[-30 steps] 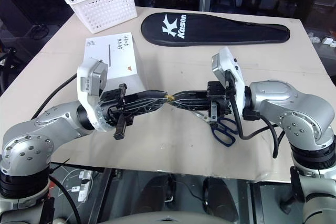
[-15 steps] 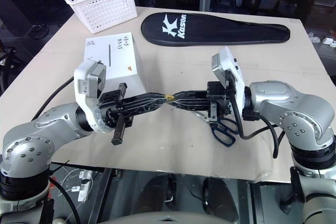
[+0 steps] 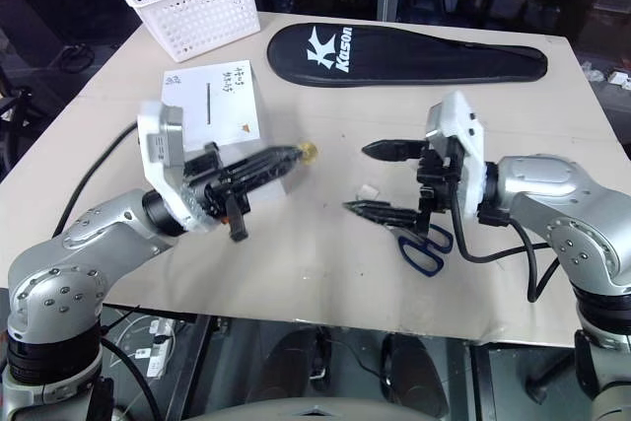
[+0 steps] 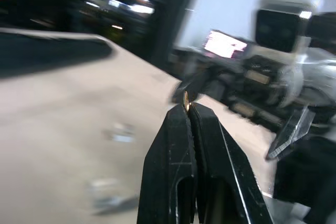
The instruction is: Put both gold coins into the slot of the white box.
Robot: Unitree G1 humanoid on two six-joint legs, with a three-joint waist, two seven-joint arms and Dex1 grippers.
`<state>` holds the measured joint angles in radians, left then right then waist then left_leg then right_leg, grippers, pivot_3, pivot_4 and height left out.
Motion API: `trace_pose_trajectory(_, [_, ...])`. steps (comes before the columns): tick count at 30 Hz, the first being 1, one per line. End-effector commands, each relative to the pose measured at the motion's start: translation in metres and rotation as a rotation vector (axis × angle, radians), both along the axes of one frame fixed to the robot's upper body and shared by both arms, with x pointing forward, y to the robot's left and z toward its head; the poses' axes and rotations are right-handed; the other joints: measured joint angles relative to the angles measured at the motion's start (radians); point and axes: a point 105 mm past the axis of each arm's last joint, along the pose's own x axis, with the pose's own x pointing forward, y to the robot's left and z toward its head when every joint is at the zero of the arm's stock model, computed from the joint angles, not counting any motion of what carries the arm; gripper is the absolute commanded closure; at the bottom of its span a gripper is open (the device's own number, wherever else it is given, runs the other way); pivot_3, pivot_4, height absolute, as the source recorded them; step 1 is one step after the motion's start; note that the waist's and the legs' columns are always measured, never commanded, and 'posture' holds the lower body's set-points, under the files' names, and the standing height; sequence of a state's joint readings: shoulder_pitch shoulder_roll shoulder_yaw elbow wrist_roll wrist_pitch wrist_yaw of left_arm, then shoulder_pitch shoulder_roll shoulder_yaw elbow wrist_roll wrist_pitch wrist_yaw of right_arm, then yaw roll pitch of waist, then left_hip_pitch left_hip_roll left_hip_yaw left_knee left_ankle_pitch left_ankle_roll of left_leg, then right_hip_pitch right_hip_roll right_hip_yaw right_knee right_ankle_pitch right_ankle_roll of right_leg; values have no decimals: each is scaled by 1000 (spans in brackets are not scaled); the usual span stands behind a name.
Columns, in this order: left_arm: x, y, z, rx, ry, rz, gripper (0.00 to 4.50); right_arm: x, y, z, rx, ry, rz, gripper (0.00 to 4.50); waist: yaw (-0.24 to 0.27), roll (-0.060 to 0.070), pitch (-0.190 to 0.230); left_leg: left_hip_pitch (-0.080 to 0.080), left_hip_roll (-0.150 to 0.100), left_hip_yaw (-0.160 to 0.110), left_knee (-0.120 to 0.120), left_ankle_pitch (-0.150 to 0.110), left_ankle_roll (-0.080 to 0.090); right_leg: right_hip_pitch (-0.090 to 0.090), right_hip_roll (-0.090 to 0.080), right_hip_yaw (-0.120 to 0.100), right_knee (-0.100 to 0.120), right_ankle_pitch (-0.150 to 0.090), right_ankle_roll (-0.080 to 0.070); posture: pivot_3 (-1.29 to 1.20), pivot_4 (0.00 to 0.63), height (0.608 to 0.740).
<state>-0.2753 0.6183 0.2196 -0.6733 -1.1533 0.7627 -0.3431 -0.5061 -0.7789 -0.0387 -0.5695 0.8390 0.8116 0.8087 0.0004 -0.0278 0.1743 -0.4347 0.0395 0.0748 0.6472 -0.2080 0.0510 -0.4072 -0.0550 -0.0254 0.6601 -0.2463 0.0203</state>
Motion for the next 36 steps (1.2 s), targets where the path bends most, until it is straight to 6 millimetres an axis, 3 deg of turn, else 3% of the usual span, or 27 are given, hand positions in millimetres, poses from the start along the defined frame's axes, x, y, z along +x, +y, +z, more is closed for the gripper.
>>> trace_pose_trajectory(1, [30,21,21,110,-156,454,4500,5,-27,35,2,-262,-89,17,12,0,0,0,0,0,0,0,0,0,0,0,0,0,0,0,150,740])
trace_pose_trajectory(6, [52,39,27,207,-193,817,4500,4,-46,52,9,-337,-92,17,14,0,1,0,0,1,0,0,0,0,5,0,0,1,4,0,150,740])
trace_pose_trajectory(14, [70,63,33,324,-98,1178,4500,14,-67,63,-24,-367,-86,17,13,-2,1,-1,-1,0,0,0,0,0,5,-2,0,2,4,0,150,740])
trace_pose_trajectory(27, [81,69,22,362,123,1264,4500,15,-59,68,-44,-365,-67,17,14,-2,2,-1,-1,-1,0,3,-4,0,4,-2,0,2,4,0,150,740])
trace_pose_trajectory(36, [85,56,19,335,206,1206,4500,14,-66,70,-23,-368,-69,17,14,-2,1,-1,-1,0,0,3,-4,0,3,-1,1,2,4,0,150,740])
